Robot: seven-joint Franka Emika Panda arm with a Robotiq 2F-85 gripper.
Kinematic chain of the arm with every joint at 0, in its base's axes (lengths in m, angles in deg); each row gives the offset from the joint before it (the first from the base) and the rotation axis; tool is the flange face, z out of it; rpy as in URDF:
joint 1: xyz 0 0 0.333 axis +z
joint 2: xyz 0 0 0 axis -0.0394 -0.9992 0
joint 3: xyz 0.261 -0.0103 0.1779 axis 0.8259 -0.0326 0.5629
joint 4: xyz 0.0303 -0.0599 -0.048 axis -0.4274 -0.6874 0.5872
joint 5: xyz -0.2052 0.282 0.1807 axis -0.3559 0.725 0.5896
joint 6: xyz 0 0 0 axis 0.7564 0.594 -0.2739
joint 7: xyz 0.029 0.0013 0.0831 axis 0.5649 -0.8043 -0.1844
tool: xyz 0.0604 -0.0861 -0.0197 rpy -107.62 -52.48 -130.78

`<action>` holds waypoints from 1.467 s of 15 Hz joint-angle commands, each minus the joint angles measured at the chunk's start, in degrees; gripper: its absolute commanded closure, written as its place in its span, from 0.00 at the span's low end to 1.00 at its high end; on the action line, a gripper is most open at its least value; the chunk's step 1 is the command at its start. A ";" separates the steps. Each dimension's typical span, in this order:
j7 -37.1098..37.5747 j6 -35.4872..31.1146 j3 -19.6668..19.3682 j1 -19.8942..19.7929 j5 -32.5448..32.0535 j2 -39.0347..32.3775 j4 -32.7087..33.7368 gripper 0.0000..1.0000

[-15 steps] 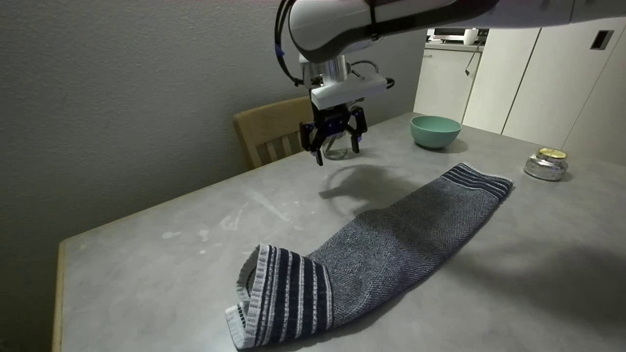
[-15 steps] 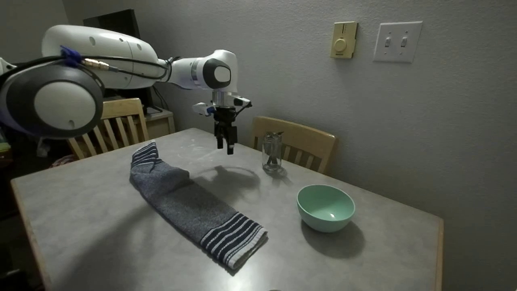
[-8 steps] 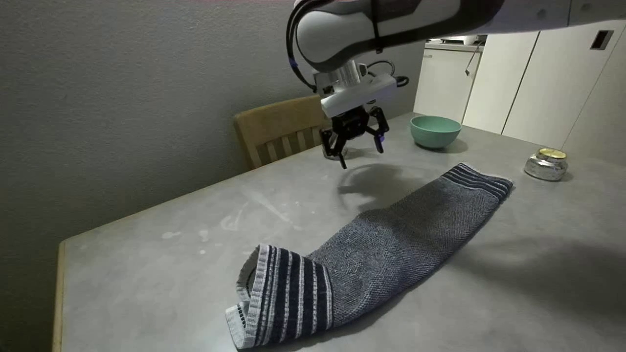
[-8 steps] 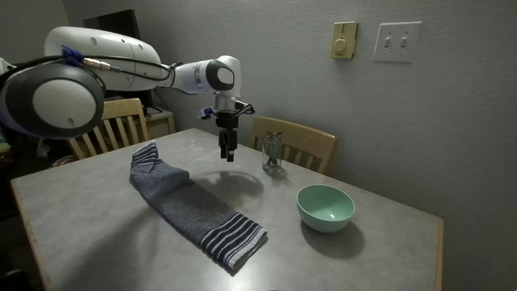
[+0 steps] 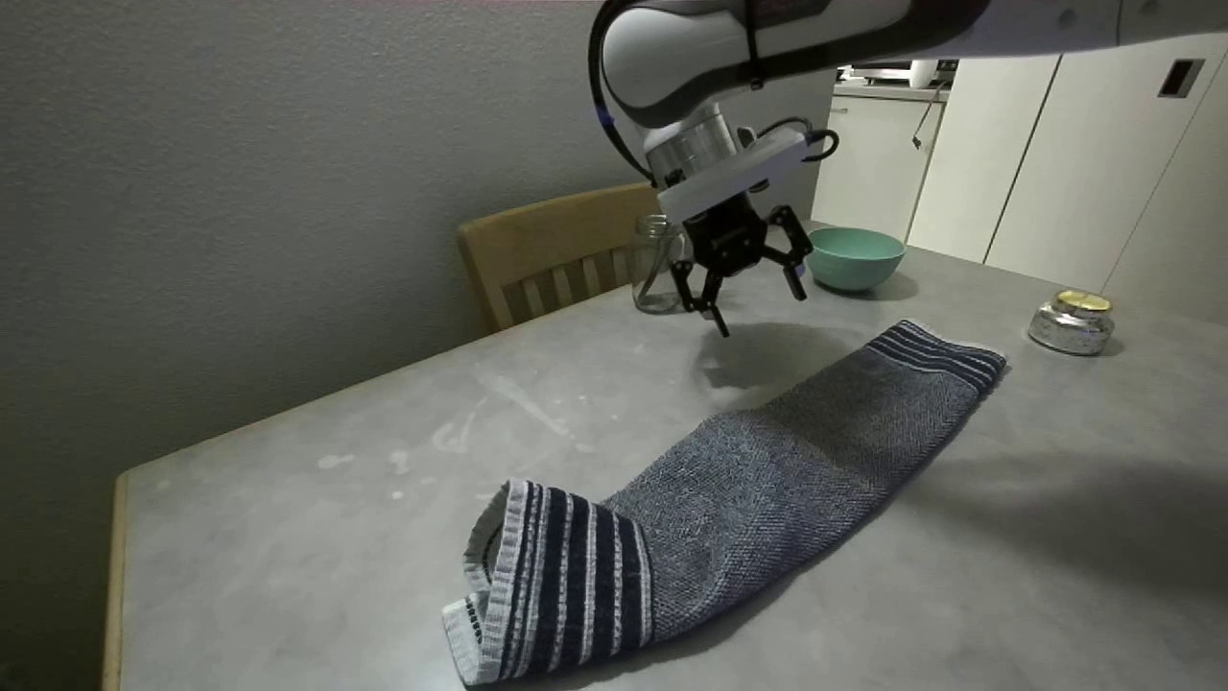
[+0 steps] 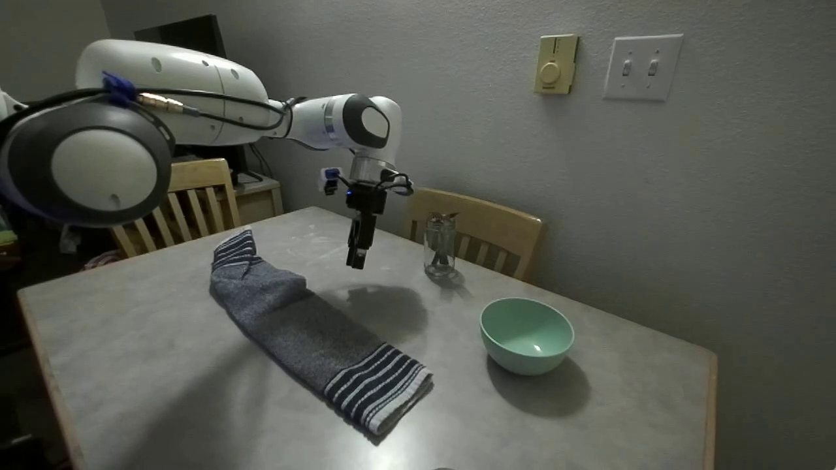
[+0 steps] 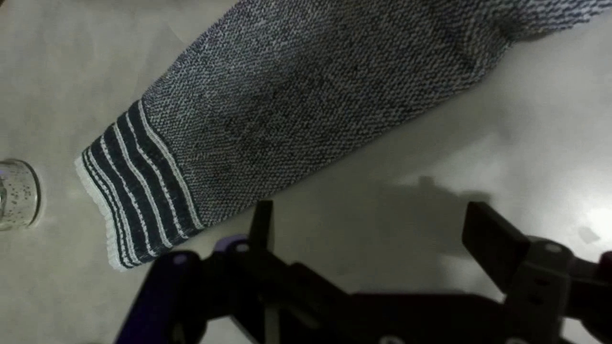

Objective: Unfold the towel once from right to left

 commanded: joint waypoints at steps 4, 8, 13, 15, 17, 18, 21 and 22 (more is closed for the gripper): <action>-2.21 2.68 3.91 -2.64 4.44 -0.04 -0.43 0.00; -1.57 1.96 3.06 -1.98 3.65 -0.29 -0.08 0.00; -2.31 3.44 3.35 -1.71 3.72 -0.41 -0.68 0.00; -2.48 5.09 3.63 -1.60 4.02 -0.99 0.05 0.00; -2.58 7.72 4.43 -1.85 4.96 -1.04 -0.21 0.00; -2.41 9.84 4.91 -2.09 5.60 -0.97 -0.52 0.00; 0.83 17.39 5.01 -2.49 7.01 -1.20 -1.12 0.00; 2.40 20.12 5.02 -3.00 7.66 -1.44 -1.15 0.00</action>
